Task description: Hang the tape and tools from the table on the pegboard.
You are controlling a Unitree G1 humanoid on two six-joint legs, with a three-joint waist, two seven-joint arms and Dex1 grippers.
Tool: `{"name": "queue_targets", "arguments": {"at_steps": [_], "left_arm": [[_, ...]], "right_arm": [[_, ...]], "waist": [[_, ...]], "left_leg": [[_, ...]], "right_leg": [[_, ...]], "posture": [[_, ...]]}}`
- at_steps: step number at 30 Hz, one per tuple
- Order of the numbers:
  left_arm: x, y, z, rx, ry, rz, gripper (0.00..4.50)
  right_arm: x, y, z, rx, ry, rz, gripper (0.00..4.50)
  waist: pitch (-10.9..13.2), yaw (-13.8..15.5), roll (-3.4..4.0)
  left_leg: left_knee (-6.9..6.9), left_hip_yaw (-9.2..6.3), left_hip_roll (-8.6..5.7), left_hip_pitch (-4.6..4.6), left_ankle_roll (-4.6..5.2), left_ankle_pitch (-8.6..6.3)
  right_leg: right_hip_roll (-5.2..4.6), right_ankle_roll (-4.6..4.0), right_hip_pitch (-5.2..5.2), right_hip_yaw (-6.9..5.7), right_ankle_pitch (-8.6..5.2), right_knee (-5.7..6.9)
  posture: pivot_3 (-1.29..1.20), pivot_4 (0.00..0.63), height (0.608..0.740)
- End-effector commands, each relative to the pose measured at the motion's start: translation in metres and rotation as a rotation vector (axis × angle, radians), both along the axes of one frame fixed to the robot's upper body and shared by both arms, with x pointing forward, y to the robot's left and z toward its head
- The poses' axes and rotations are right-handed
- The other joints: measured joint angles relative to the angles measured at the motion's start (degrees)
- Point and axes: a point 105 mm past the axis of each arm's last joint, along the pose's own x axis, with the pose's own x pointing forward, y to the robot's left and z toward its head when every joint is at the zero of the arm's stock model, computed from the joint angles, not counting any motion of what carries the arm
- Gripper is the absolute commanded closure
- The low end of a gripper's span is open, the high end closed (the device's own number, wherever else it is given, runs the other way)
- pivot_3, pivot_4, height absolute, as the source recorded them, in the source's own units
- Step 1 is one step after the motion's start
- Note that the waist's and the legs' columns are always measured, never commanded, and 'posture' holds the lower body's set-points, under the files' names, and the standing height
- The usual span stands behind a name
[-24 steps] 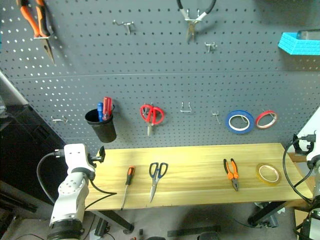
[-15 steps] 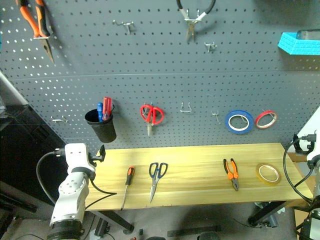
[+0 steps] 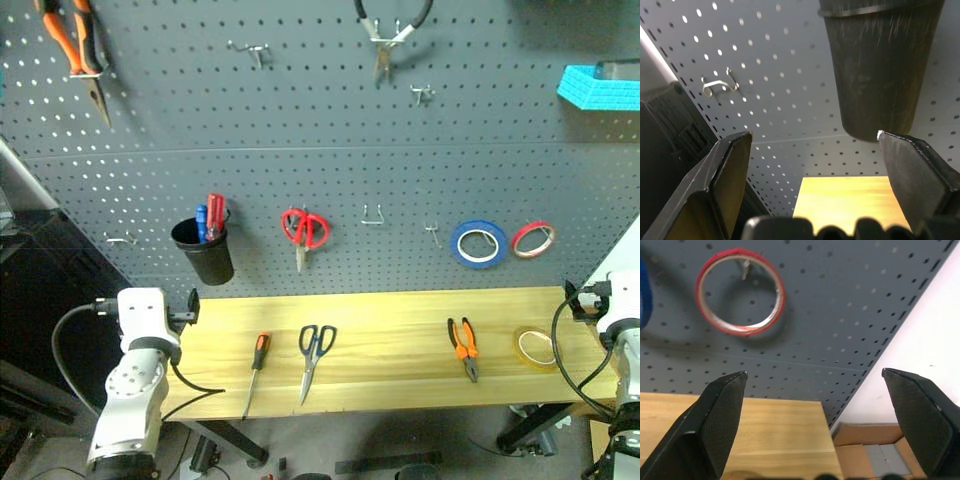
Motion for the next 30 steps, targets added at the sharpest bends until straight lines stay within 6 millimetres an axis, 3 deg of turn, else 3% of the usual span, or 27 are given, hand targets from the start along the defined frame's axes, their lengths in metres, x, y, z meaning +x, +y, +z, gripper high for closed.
{"name": "queue_targets", "arguments": {"at_steps": [1,6,12,14,21,25,30], "left_arm": [[0.001,-0.004,0.019,0.012,-0.054,-0.018,0.21],[0.004,-0.039,0.033,0.025,-0.066,-0.193,0.21],[0.007,-0.078,0.04,0.012,-0.017,-0.376,0.21],[0.009,-0.099,0.043,0.026,0.011,-0.499,0.21],[0.0,-0.185,0.056,-0.013,0.139,-0.993,0.21],[-0.01,-0.215,0.064,0.042,0.195,-1.194,0.21],[-0.022,-0.249,0.076,0.077,0.208,-1.393,0.21]], "right_arm": [[0.004,0.006,0.015,-0.008,-0.055,0.027,0.0],[-0.002,0.027,-0.003,0.061,0.022,0.098,0.0],[-0.018,0.068,-0.017,0.14,0.144,0.196,0.0],[-0.023,0.076,-0.023,0.145,0.208,0.196,0.0],[-0.018,0.089,-0.039,0.203,0.385,0.212,0.0],[-0.004,0.089,-0.043,0.217,0.445,0.205,0.0],[0.023,0.066,-0.045,0.237,0.467,0.084,0.0]], "waist": [[0.0,0.0,0.0],[0.0,0.33,-0.02],[0.82,0.8,0.21],[1.67,0.85,0.24],[5.38,0.67,0.24],[7.17,-0.46,0.23],[8.98,-1.07,-0.08]], "left_leg": [[0.0,0.0,0.0,0.0,0.0,0.0],[0.0,0.0,0.01,-0.02,0.0,0.0],[0.0,0.08,0.05,-0.09,0.11,-0.08],[0.0,0.14,0.1,-0.09,0.31,-0.2],[0.02,0.56,0.4,-0.19,0.38,-0.23],[-0.02,0.85,0.54,-0.33,0.23,-0.14],[-0.02,1.24,0.66,-0.95,0.3,-0.2]], "right_leg": [[0.0,0.0,-0.01,0.01,0.0,0.01],[0.01,0.0,-0.02,0.01,0.0,0.0],[0.01,0.0,-0.1,0.06,0.0,0.01],[0.02,0.0,-0.13,0.08,-0.01,0.03],[0.11,-0.08,-0.25,0.15,0.06,0.0],[0.18,-0.08,-0.49,0.31,0.06,0.06],[0.23,-0.08,-1.22,0.54,0.08,0.09]], "posture": [[-0.1,0.0,0.74],[-0.13,0.001,0.74],[-0.18,0.075,0.74],[-0.2,0.1,0.74],[-0.25,0.192,0.74],[-0.25,0.226,0.74],[-0.23,0.246,0.74]]}}
